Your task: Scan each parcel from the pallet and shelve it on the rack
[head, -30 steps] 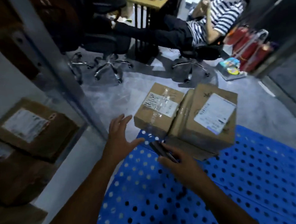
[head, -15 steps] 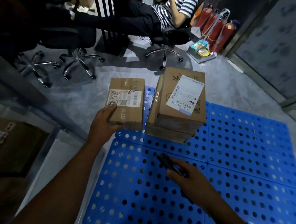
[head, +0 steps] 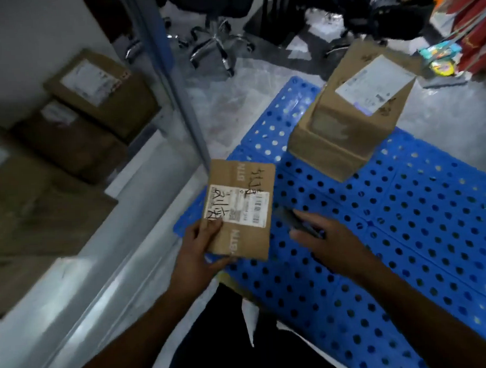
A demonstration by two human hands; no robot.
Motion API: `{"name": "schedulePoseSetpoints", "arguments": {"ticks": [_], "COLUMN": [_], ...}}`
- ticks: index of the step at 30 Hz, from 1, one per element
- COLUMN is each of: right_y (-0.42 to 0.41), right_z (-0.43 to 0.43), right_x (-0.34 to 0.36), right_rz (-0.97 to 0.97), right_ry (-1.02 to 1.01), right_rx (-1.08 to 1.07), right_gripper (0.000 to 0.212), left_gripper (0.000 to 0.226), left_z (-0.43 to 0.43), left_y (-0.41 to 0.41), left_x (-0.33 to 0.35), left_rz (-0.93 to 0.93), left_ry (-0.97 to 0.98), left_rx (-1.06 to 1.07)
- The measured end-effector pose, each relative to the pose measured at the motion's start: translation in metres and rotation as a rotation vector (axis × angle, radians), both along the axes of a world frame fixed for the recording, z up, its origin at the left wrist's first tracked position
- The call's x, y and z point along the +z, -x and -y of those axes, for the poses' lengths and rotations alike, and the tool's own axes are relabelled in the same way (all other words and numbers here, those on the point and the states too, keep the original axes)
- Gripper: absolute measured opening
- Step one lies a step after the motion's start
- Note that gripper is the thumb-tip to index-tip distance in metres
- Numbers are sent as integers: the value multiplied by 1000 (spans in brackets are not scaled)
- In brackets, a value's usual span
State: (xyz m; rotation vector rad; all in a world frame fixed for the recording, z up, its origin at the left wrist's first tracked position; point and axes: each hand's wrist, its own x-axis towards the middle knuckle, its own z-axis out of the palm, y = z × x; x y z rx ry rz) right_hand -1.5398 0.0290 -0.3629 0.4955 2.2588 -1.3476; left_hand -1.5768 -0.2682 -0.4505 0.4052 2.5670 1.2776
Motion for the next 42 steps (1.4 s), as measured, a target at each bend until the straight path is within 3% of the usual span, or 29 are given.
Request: {"name": "schedulePoseSetpoints", "arguments": {"ticks": [4,10,15,22,33,37,42], "right_y": [-22,-47,-64,-80,-107,-118,-123], "right_z": [-14,-36,-37,-19,18,19,2], "right_x": [5,29,47,58,73,74,70], "right_rz": [2,19,-1,-67,14,15,-39], "right_ry": [-98,-592,-793,-816,-869,-859,-818], "right_rx": [230,646,780,666,524,485,470], "right_gripper": [60,64,59,60,63,62,62], "left_gripper": [95,93,95,92,95,102,95], "left_z": [-1,-14,-17,-15,-4,-3,-4], "left_y": [-52,-74,-79,-83,-77,-77,-80], "left_x": [-6,-8,-7,-6,-7,-11,-15], "left_rz": [-45,-113,-91,-83,-77,-57,-65], "left_ry": [-17,6,60,8,21,15,28], "left_rx": [-5,-12,40,9,-64,-76,-45]}}
